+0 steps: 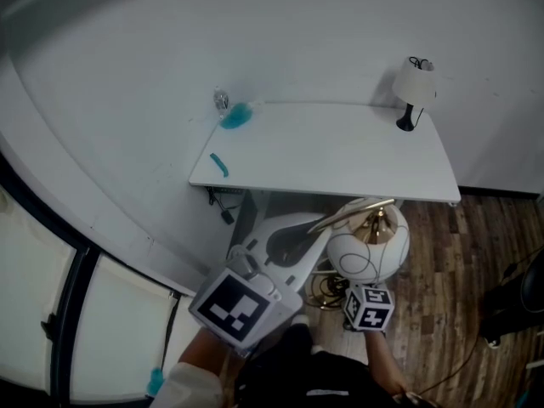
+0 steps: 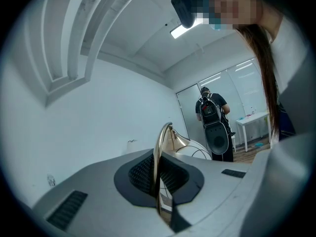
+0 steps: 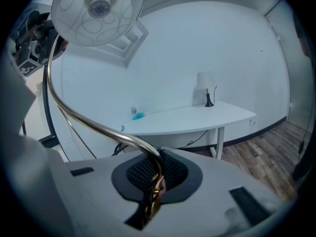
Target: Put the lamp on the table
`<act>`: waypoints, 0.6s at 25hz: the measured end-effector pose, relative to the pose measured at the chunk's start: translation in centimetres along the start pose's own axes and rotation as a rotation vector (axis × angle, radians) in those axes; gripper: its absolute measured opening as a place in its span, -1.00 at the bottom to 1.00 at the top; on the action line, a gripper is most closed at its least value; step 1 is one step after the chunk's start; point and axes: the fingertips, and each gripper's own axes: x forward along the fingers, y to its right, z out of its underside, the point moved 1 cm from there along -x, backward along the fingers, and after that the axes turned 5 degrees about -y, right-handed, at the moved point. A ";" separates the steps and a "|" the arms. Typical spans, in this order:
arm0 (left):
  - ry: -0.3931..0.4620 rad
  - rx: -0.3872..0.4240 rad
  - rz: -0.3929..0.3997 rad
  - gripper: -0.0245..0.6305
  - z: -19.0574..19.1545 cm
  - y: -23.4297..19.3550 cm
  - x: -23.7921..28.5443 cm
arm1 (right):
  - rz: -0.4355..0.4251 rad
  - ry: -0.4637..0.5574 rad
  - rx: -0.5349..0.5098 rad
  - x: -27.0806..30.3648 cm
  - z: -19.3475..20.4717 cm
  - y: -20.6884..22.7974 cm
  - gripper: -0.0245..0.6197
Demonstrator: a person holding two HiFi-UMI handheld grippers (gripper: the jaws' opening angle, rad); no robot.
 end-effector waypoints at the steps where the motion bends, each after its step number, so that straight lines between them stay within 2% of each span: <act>1: -0.001 -0.001 0.002 -0.91 0.1 -0.3 0.2 | 0.001 -0.001 0.000 0.3 -0.1 0.1 -0.90; 15: 0.008 0.004 0.030 -0.91 1.1 -5.3 3.1 | 0.027 -0.003 0.008 5.1 -2.9 0.3 -0.90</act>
